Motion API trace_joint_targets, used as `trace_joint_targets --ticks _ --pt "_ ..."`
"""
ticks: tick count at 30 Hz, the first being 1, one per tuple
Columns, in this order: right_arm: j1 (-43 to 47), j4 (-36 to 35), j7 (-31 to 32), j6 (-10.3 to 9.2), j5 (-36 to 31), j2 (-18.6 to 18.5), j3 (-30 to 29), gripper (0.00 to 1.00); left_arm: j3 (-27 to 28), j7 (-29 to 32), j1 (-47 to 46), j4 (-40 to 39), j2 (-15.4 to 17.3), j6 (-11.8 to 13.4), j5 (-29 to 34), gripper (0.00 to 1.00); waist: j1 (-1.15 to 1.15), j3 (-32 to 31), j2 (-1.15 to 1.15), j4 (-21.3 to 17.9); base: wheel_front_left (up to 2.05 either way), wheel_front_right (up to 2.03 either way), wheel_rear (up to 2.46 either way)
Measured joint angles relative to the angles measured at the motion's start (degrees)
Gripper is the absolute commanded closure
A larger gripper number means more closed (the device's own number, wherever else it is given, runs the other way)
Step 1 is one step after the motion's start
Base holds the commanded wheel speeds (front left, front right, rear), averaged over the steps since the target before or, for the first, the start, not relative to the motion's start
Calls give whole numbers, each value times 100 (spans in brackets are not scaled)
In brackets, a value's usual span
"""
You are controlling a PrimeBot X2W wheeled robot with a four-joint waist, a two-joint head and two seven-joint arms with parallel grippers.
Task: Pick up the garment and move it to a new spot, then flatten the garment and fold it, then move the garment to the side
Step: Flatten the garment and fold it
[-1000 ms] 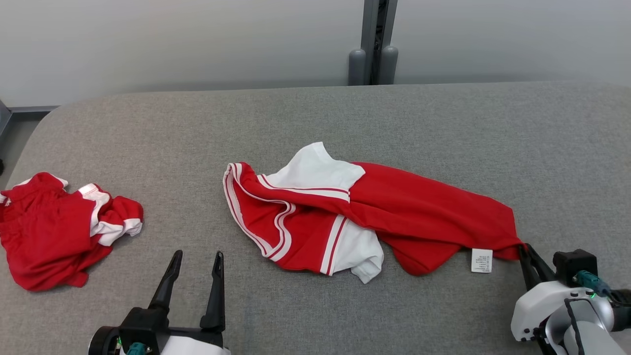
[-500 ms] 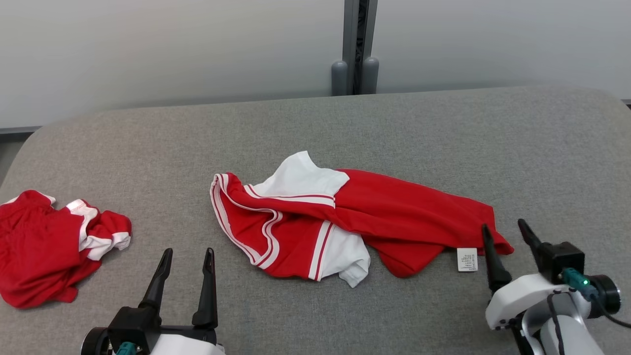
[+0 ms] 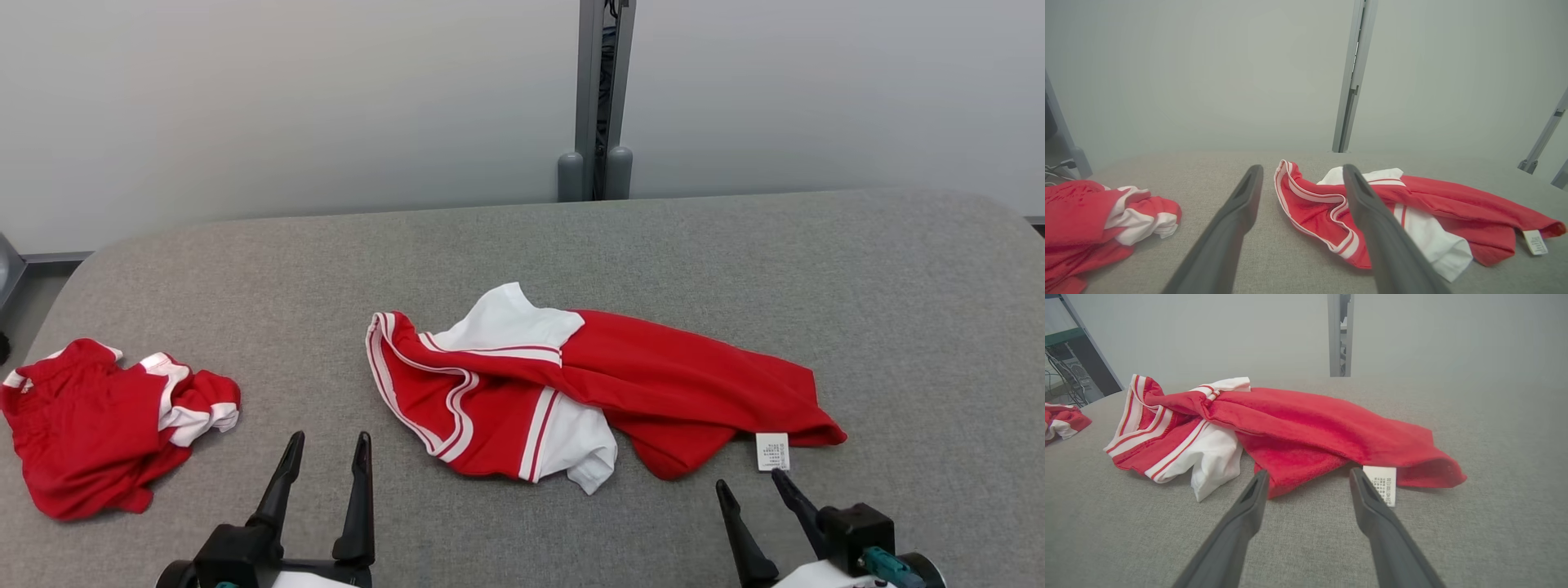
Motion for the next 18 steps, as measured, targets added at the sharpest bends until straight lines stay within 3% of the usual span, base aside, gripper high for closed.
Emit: trace_joint_targets --ticks 18 --pt "210 -107 0 0 218 -3 124 0 -31 0 99 212 -1 19 -88 0 0 -132 0 -119 0 0 0"
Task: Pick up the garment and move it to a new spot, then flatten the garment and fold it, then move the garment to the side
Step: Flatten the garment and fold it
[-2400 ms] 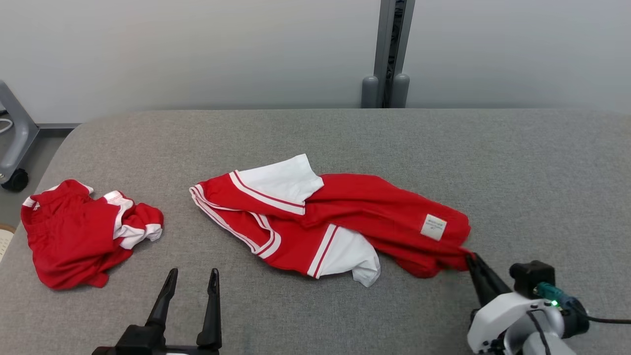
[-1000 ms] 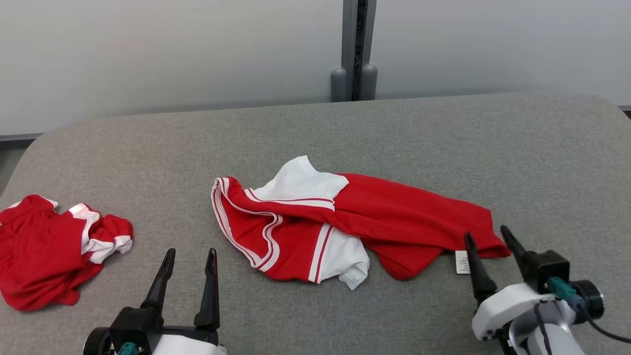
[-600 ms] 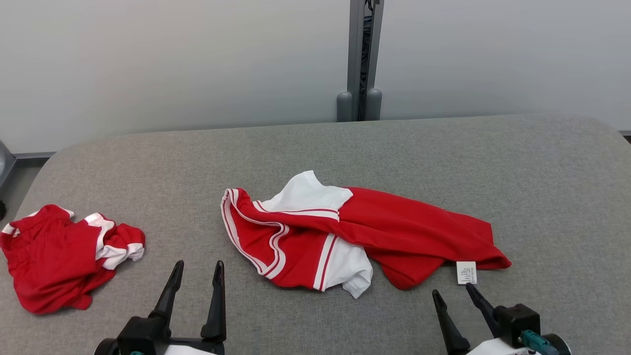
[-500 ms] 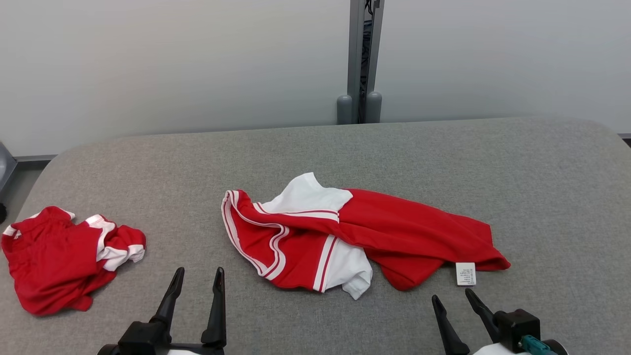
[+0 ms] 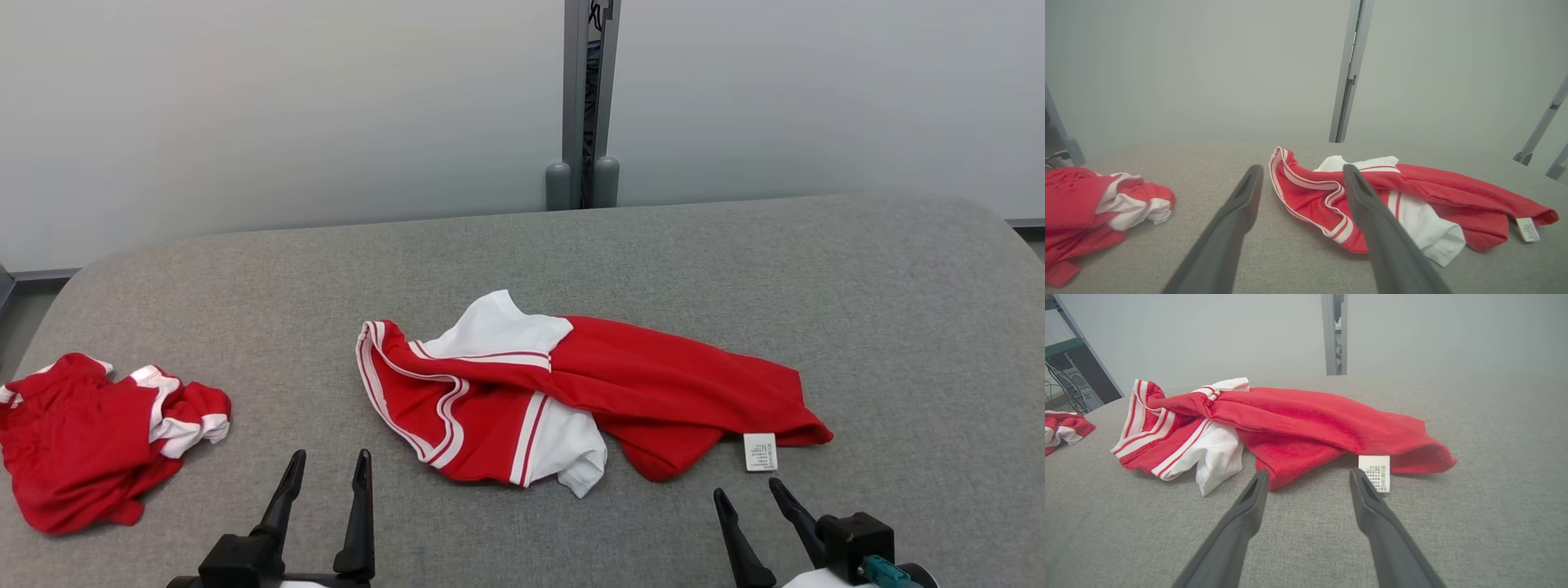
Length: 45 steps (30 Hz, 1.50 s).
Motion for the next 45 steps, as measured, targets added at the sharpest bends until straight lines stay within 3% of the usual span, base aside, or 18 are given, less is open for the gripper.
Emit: trace_joint_targets --ticks 10,21,33,40,45 --pt "-37 -34 0 0 25 -45 74 0 -20 0 -857 459 2 -189 168 0 0 175 0 -154 0 0 0" --pt "-412 -278 0 0 8 -79 97 0 -526 59 -3045 1993 -1 -592 368 0 0 884 0 -386 0 0 0" --pt "-894 -458 0 0 -10 -49 64 0 -777 1556 -5625 4199 22 -705 494 0 0 2009 0 -693 0 0 0" --pt "-1010 -493 0 0 -25 -18 13 0 -1022 2246 -6389 5067 9 -809 375 0 0 2447 0 -803 0 0 0" --pt "-1104 -530 -8 0 -40 2 56 0 -1163 2383 -6702 5475 11 -827 364 0 0 2594 0 -874 0 0 0"
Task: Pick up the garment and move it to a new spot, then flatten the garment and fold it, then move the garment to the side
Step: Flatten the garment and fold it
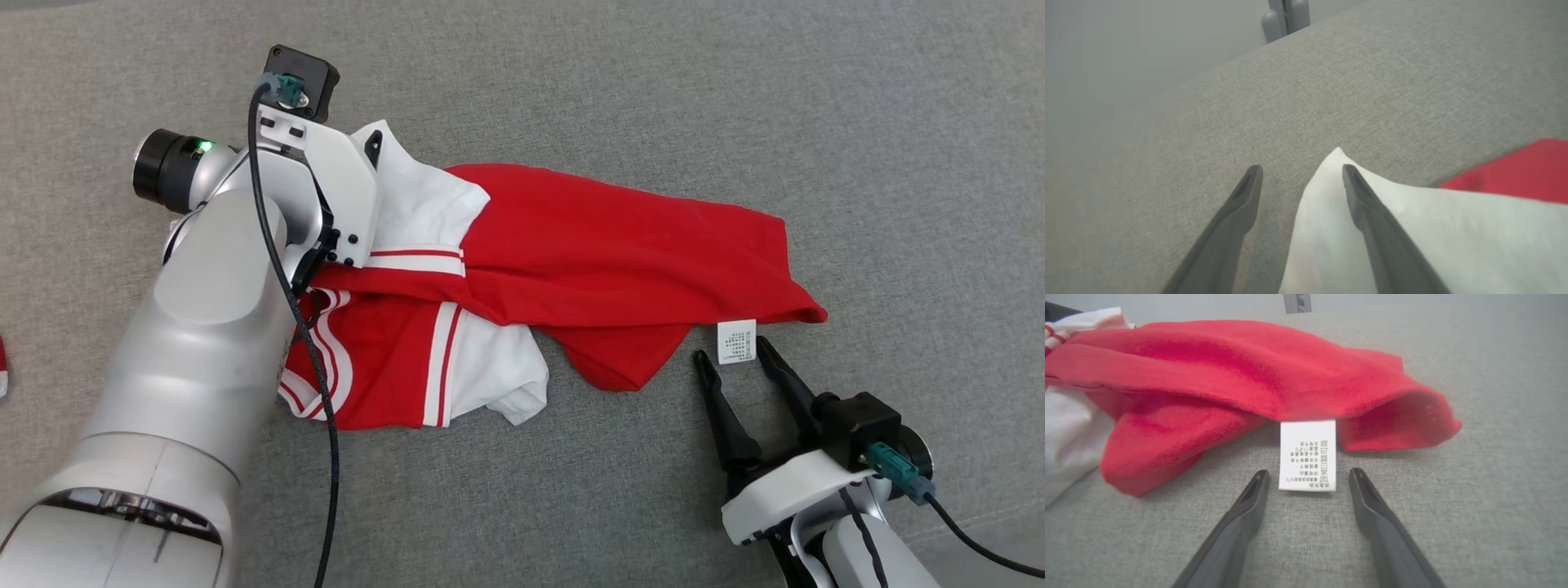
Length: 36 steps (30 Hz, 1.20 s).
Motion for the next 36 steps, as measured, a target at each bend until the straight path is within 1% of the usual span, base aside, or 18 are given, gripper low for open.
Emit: trace_joint_targets --ticks 6,13,14,15,16,19,20,21,24,30,31,33,35,36 --pt "-94 -21 -1 2 3 37 54 0 -311 55 -277 346 -12 -26 108 0 0 127 0 -134 0 0 0" --pt "-129 0 -2 10 33 49 70 0 -643 283 -498 656 15 -49 247 0 0 153 0 -238 0 0 0" --pt "-140 4 -2 9 36 49 76 0 -697 301 -507 682 16 -51 253 42 0 154 0 -255 0 0 0" --pt "-151 7 -1 9 37 51 77 0 -743 307 -514 701 15 -51 250 87 0 155 0 -270 0 0 0" --pt "-159 7 -1 9 38 49 75 0 -792 296 -524 706 14 -54 242 100 0 154 0 -280 0 0 0" --pt "-159 13 0 9 46 51 53 0 -960 231 -525 703 0 -67 114 100 0 121 0 -277 0 0 0" --pt "-144 26 1 8 46 49 14 0 -1060 21 -499 619 4 -67 31 100 0 73 0 -256 0 0 0" --pt "-144 26 1 8 46 49 14 0 -1060 21 -499 619 4 -67 31 100 0 73 0 -256 0 0 0" --pt "-73 27 7 5 29 47 -62 0 -1169 -461 -473 455 22 -67 -74 100 0 -29 0 -205 0 0 0" --pt "-47 30 7 1 -13 -21 -199 0 -1159 -1482 -260 80 74 -67 -459 100 0 -294 0 12 0 0 0" --pt "-37 31 8 1 -11 -34 -233 0 -1193 -1667 -199 -26 109 -67 -526 100 0 -345 0 56 0 0 0" --pt "-27 45 8 1 53 -58 -264 0 -1527 -2049 -73 -355 236 -67 -549 100 0 -448 0 133 0 0 0" --pt "-28 51 8 1 99 -102 -291 0 -1638 -2246 119 -710 434 -68 -692 100 0 -555 0 196 0 0 0" --pt "-35 47 8 1 131 -134 -305 0 -1708 -2302 237 -893 586 -68 -735 100 0 -607 0 225 0 0 0"
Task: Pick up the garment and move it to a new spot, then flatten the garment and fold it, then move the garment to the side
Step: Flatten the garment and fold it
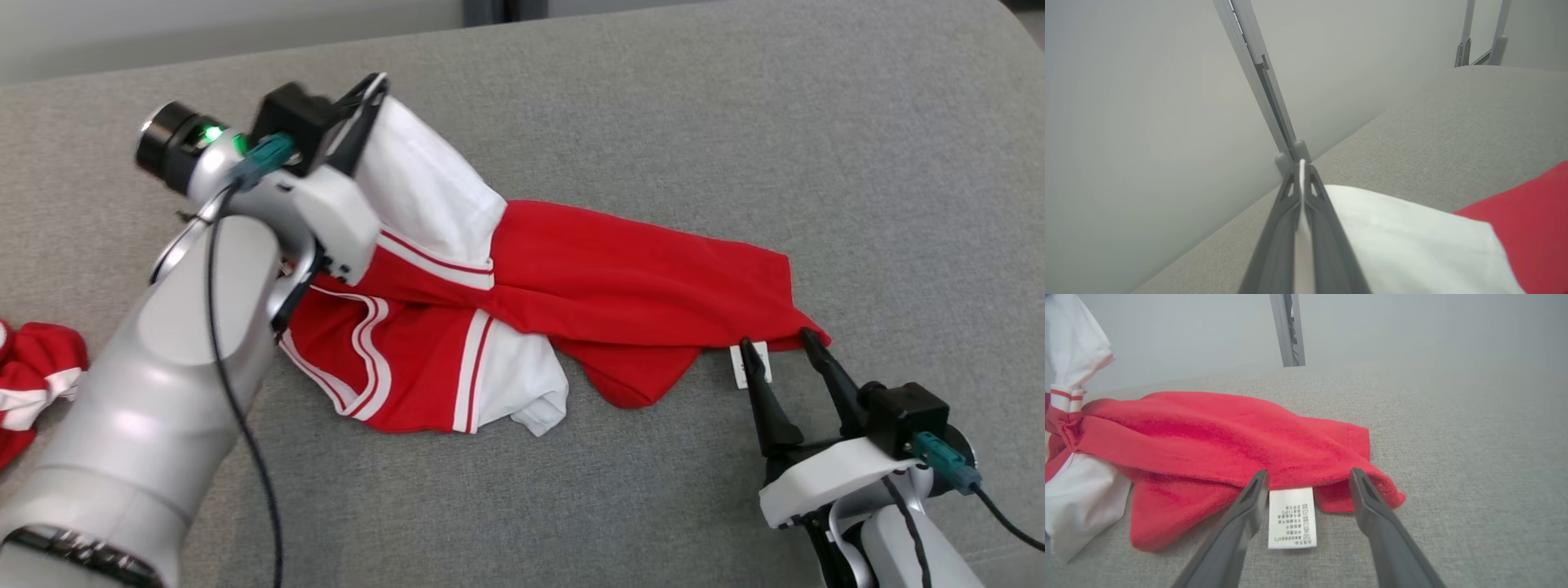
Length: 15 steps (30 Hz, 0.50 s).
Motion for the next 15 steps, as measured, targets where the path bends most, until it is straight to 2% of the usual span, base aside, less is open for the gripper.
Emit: trace_joint_targets --ticks 4,7,8,11,15 --pt "-23 -11 0 0 76 -116 -101 0 174 -68 534 -803 501 18 -180 100 0 -149 0 119 0 0 0" --pt "-5 -35 0 0 125 -176 -185 0 437 -76 1076 -1744 714 178 -215 100 0 -216 0 213 0 0 0" --pt "76 -74 0 0 151 -199 -283 0 616 -78 1476 -2348 840 347 -205 100 0 -247 0 276 0 0 0" --pt "208 -44 0 0 165 -270 -402 0 894 -81 2039 -3010 1042 561 -164 100 0 -286 0 348 0 0 0" --pt "272 -7 1 -1 314 -253 -598 0 1159 -81 2558 -3526 1125 721 -74 100 0 -336 0 400 0 0 0"
